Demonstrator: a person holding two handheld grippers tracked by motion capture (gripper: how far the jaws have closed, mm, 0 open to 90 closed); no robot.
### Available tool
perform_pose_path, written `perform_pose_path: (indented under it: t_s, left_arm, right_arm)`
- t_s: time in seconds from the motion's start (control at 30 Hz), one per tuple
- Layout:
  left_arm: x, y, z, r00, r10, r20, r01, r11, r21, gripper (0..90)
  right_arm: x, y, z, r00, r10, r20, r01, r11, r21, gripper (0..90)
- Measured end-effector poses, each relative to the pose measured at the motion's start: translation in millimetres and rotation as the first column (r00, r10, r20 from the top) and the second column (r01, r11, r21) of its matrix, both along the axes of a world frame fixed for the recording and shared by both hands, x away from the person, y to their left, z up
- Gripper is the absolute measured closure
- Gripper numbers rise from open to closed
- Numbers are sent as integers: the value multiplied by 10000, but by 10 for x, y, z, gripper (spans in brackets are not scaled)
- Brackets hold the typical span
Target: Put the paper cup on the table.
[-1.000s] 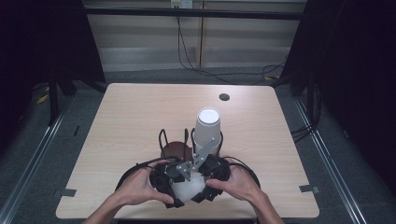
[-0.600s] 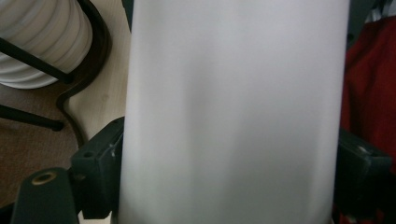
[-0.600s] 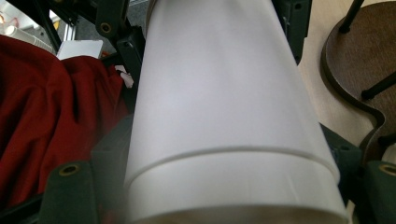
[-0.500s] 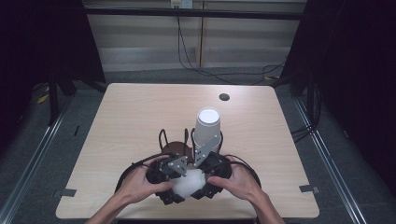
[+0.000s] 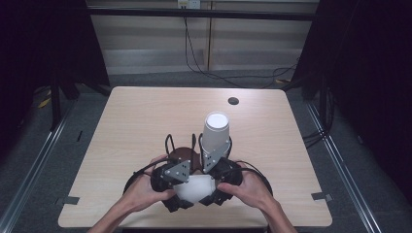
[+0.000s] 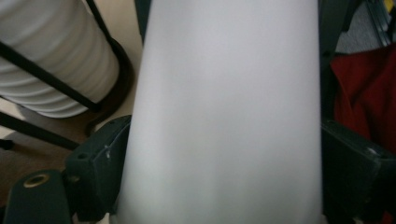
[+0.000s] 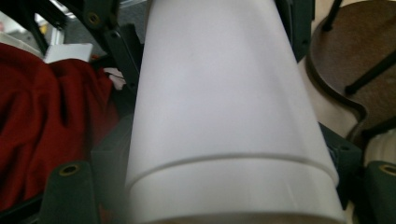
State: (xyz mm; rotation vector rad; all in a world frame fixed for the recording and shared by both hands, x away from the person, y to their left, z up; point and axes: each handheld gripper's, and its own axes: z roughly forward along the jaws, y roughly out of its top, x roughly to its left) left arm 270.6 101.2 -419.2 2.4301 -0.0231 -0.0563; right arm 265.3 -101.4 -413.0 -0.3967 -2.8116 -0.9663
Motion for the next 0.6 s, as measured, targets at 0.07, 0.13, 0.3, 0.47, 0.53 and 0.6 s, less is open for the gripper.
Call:
perform_pose_path:
  t_s: [0.07,0.13,0.3,0.47,0.53,0.6]
  left_arm:
    - [4,38,18,10000,37,-88,-39,9995,-311,118]
    - [12,74,30,9998,152,-134,-160,9980,-614,118]
    - [38,133,63,9989,287,-376,-328,9930,-1132,118]
    - [42,192,99,9983,450,-382,-501,9884,-1436,144]
    - [42,213,109,9980,530,-342,-576,9864,-1542,154]
    - [44,235,120,9974,581,-419,-643,9843,-1641,154]
  right_arm:
    - [1,-6,0,10000,9,-39,-9,10000,5,242]
    - [8,-13,-8,10000,9,-92,-9,10000,63,242]
    - [16,-37,-17,9998,-140,-164,142,9999,98,242]
    - [19,-71,-27,9994,-278,-207,280,9996,102,240]
    - [22,-77,-34,9993,-331,-166,332,9994,84,240]
    - [27,-83,-41,9990,-390,-207,392,9992,90,240]
